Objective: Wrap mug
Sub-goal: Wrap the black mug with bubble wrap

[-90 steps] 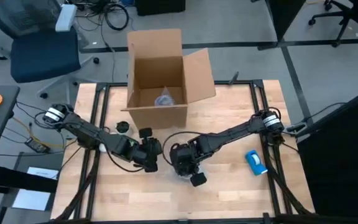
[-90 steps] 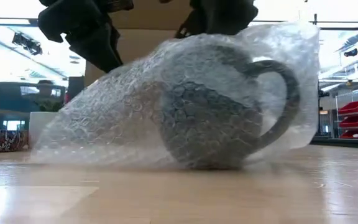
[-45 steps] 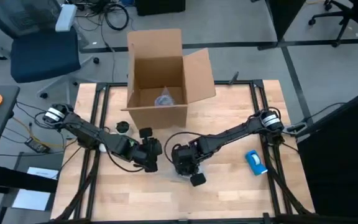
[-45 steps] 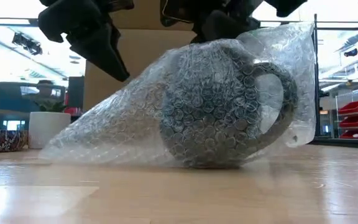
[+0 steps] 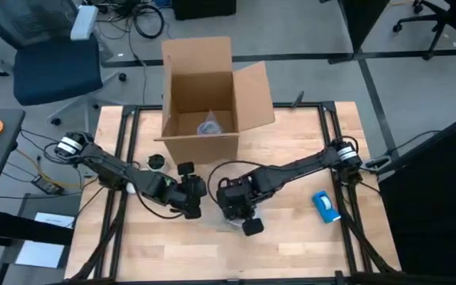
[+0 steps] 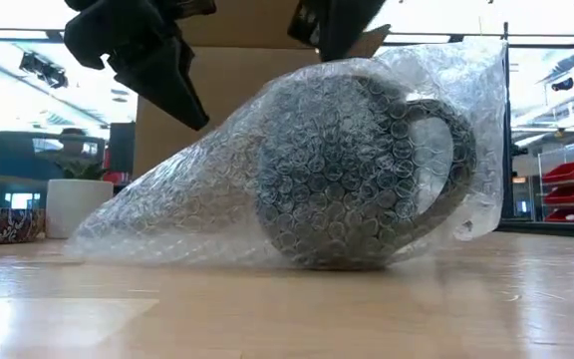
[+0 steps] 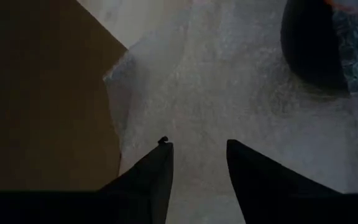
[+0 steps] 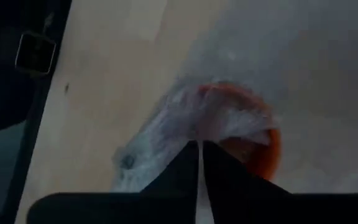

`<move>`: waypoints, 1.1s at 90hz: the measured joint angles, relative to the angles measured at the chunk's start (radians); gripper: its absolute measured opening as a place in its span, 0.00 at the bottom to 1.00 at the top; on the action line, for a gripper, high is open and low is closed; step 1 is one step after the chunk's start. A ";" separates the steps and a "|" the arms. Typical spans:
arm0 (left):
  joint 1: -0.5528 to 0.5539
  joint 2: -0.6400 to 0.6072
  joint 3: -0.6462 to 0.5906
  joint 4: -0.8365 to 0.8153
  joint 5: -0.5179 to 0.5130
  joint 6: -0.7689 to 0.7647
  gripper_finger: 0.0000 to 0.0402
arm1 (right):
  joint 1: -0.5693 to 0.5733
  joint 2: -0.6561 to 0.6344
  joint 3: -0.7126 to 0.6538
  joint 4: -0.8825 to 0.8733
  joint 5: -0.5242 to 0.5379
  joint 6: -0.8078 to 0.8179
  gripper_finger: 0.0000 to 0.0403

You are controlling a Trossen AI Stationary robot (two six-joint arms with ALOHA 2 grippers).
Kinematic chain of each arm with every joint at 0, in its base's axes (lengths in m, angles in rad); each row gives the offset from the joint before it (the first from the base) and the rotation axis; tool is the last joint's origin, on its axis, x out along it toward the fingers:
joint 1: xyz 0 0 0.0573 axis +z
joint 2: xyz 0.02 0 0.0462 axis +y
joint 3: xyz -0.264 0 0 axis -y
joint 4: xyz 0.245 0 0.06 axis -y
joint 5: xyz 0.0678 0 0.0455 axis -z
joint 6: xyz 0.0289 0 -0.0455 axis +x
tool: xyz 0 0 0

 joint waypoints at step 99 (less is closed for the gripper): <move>0.000 0.000 0.000 0.026 -0.002 0.006 0.33 | 0.004 -0.001 -0.035 0.033 -0.031 0.025 0.00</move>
